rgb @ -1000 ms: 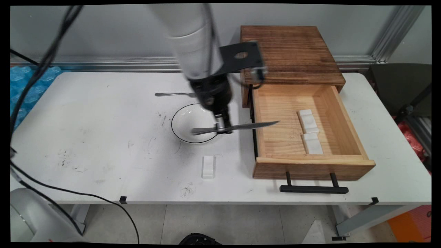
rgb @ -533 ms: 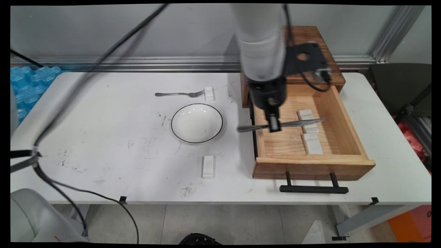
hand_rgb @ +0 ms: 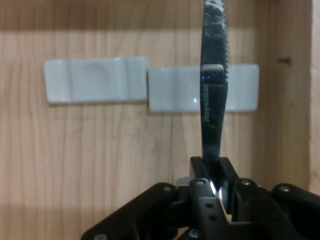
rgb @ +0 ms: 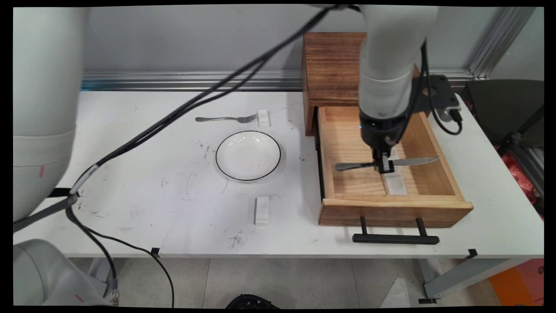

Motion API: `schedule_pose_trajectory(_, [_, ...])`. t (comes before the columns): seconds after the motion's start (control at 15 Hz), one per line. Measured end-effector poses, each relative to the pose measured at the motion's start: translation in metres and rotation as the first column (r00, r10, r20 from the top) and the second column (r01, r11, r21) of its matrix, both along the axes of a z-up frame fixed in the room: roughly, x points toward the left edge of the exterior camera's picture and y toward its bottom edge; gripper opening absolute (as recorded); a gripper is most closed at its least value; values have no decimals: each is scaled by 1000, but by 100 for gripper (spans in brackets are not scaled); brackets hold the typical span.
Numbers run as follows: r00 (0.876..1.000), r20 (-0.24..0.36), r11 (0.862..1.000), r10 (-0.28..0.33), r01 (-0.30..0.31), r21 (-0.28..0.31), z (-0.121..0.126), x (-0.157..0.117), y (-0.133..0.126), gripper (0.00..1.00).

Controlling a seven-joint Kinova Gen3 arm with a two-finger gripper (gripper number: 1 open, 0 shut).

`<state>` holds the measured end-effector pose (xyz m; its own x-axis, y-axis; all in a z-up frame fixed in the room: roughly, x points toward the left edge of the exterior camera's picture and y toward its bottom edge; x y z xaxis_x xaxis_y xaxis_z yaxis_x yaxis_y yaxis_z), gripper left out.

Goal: Place the picked object into the drawer

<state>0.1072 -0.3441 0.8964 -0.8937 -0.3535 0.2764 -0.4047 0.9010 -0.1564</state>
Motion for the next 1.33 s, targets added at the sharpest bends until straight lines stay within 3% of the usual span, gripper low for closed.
schedule_pose_trajectory(0.53, [1000, 9, 1000, -11, 10, 18, -41, -27, -23, 0])
schedule_pose_trajectory(1.0, [1000, 1, 999, -19, 19, 45, -76, -24, -35, 0])
schedule_pose_trajectory(1.33, [1000, -7, 998, -30, 31, 50, -82, -18, -38, 0])
